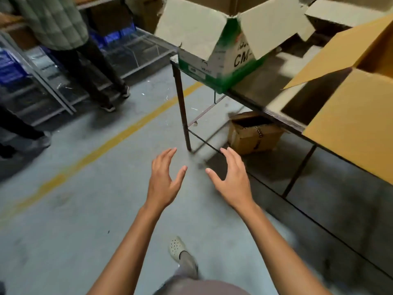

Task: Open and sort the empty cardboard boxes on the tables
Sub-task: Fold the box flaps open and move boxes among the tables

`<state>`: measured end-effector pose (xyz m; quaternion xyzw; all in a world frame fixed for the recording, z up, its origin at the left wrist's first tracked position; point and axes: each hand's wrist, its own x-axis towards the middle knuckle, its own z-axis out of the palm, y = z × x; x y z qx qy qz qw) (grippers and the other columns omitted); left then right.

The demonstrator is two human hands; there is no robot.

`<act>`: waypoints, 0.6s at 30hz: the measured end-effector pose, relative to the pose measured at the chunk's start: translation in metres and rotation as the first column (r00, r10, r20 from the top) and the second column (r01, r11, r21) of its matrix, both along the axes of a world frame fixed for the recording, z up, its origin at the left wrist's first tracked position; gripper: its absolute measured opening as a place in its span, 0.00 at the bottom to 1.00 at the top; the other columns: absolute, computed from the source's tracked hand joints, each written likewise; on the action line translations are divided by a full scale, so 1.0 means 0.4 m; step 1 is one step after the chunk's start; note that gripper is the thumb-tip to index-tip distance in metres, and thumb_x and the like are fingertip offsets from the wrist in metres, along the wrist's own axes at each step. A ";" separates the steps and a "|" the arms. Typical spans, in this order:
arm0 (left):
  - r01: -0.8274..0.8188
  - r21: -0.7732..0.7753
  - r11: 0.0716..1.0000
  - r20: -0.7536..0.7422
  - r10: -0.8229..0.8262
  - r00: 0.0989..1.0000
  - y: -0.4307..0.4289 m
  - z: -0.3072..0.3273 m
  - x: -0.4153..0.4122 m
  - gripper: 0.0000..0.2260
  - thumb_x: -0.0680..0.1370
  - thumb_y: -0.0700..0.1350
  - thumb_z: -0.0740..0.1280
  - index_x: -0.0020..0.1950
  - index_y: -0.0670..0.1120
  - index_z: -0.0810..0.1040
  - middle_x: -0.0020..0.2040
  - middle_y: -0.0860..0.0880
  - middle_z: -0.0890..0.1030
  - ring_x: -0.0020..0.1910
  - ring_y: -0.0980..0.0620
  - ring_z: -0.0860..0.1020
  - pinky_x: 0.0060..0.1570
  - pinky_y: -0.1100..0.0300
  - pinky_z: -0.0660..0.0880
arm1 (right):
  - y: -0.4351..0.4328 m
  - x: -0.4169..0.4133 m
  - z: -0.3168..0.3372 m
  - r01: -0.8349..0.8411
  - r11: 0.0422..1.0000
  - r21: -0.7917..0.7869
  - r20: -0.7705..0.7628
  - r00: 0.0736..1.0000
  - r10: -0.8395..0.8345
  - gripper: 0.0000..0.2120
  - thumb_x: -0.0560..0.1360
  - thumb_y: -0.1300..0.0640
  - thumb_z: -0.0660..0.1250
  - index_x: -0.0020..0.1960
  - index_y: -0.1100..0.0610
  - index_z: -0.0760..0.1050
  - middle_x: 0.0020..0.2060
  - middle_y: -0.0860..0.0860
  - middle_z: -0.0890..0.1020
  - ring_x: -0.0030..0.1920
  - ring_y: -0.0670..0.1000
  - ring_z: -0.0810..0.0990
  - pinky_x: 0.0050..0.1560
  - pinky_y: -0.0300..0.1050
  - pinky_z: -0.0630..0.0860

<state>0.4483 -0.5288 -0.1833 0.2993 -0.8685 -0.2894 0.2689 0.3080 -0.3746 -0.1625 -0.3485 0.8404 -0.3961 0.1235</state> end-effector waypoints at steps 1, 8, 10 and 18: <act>-0.010 0.003 1.000 0.008 0.010 1.000 -0.050 -0.009 0.005 0.27 0.78 0.58 0.63 0.72 0.45 0.71 0.69 0.47 0.73 0.68 0.47 0.70 0.68 0.66 0.60 | -0.059 -0.003 -0.005 -0.012 1.000 -0.001 0.019 1.000 0.012 0.34 0.76 0.43 0.69 0.78 0.53 0.63 0.77 0.51 0.63 0.77 0.50 0.59 0.74 0.47 0.61; -0.088 -0.017 0.996 0.036 0.088 0.995 -0.399 -0.006 0.018 0.25 0.80 0.53 0.63 0.74 0.44 0.68 0.68 0.45 0.73 0.67 0.46 0.70 0.66 0.71 0.57 | -0.450 -0.045 -0.012 -0.044 0.999 -0.028 0.032 0.998 0.045 0.34 0.75 0.42 0.69 0.76 0.55 0.65 0.74 0.53 0.68 0.75 0.52 0.63 0.75 0.49 0.62; -0.109 -0.020 0.994 0.036 0.109 0.993 -0.493 -0.001 0.015 0.25 0.80 0.54 0.61 0.74 0.43 0.68 0.69 0.46 0.73 0.67 0.46 0.70 0.67 0.69 0.57 | -0.543 -0.055 -0.008 -0.046 0.999 -0.023 0.025 0.999 0.047 0.32 0.76 0.45 0.71 0.75 0.56 0.66 0.74 0.53 0.68 0.75 0.52 0.63 0.74 0.46 0.60; -0.164 -0.045 0.985 -0.011 0.164 0.986 -0.885 0.016 -0.096 0.25 0.80 0.54 0.61 0.74 0.43 0.68 0.69 0.45 0.73 0.68 0.45 0.70 0.68 0.63 0.61 | -0.921 -0.172 -0.017 -0.100 0.995 -0.030 -0.048 0.994 0.099 0.32 0.77 0.43 0.69 0.75 0.54 0.65 0.75 0.53 0.67 0.75 0.52 0.63 0.73 0.46 0.61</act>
